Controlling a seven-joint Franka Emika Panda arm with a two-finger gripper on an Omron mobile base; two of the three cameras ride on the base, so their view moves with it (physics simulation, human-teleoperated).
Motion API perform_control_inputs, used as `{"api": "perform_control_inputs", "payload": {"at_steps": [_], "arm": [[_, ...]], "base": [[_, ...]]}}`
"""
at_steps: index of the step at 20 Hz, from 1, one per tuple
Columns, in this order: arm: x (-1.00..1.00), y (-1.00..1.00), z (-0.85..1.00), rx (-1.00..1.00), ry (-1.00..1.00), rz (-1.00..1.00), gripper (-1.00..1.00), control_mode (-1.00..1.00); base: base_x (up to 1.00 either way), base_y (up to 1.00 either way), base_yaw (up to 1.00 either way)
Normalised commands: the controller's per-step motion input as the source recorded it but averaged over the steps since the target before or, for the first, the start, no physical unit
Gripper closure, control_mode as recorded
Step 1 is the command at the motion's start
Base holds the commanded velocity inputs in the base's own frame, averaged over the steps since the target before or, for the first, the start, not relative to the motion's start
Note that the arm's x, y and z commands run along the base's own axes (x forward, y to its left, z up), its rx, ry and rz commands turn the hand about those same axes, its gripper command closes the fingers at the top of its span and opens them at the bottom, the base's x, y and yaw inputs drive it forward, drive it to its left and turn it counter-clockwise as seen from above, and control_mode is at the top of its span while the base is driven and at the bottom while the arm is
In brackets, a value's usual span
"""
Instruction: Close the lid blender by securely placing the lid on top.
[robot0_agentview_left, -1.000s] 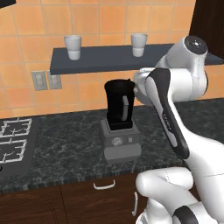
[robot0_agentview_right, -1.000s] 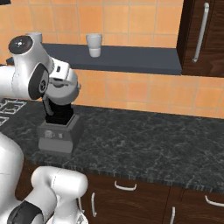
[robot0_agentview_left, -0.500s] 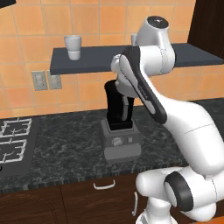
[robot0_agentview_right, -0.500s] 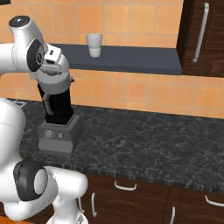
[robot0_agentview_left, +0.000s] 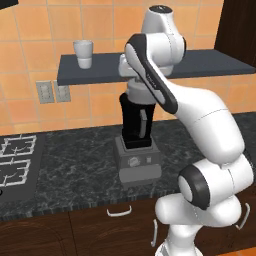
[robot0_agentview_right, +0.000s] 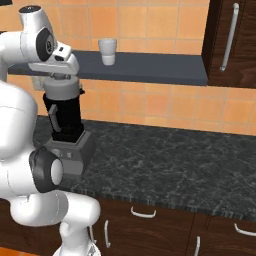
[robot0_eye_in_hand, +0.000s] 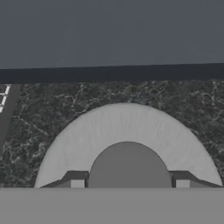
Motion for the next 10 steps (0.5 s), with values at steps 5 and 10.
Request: {"api": "perform_control_inputs", "payload": {"at_steps": [5, 10], "arm": [[0.07, 0.01, 0.0, 0.0, -0.15, 0.0, 1.0, -1.0], [0.26, 0.19, 0.0, 0.0, -0.11, 0.0, 1.0, -1.0]], "base": [[0.0, 0.0, 0.0], [0.0, 0.0, 0.0]]}}
